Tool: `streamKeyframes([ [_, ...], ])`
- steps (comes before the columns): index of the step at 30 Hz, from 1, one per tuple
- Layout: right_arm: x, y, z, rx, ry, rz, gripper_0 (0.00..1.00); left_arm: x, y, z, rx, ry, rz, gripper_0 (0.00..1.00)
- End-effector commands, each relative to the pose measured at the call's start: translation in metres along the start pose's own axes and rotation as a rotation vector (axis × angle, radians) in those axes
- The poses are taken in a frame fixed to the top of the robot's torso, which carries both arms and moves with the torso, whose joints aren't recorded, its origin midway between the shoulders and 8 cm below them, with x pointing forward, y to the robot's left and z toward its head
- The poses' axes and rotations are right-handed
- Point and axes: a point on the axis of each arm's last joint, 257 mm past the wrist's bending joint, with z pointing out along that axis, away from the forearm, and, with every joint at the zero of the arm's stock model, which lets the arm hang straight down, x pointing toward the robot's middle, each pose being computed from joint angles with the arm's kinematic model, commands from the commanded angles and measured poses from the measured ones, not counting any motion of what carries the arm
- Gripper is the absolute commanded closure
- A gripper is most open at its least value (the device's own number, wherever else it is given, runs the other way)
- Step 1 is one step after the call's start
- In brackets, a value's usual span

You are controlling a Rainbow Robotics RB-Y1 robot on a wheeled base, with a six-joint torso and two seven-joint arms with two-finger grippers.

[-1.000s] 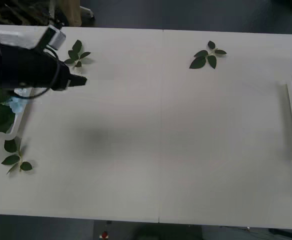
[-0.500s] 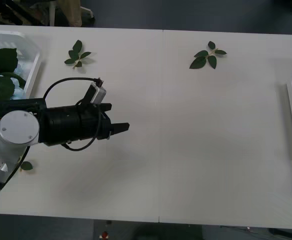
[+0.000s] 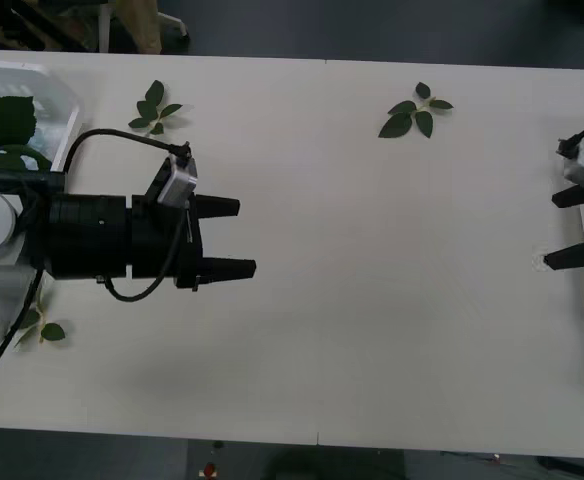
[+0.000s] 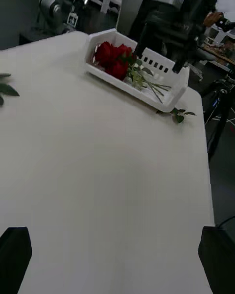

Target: Put the red flowers into the right box and the blue flowers into the left box

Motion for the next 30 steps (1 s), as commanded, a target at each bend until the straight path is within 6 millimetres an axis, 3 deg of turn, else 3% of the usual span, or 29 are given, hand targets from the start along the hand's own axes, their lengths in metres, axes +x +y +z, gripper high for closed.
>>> streamKeyframes([
  [1, -0.038, 0.020, 0.020, -0.047, -0.063, -0.172, 0.04, -0.034, -0.009, 0.010, 0.031, -0.110, 0.070, 0.00],
  [8, -0.079, 0.037, 0.055, -0.105, -0.080, -0.300, 0.04, -0.044, -0.018, 0.008, 0.058, -0.175, 0.034, 0.00],
  [16, -0.122, 0.040, 0.094, -0.104, -0.078, -0.384, 0.05, -0.033, -0.017, 0.008, 0.051, -0.153, 0.024, 0.00],
  [21, -0.125, 0.050, 0.106, -0.125, -0.066, -0.413, 0.04, -0.035, -0.022, 0.010, 0.064, -0.164, 0.017, 0.00],
  [30, -0.121, 0.061, 0.108, -0.170, -0.040, -0.431, 0.05, -0.028, -0.023, 0.015, 0.070, -0.162, -0.010, 0.00],
])
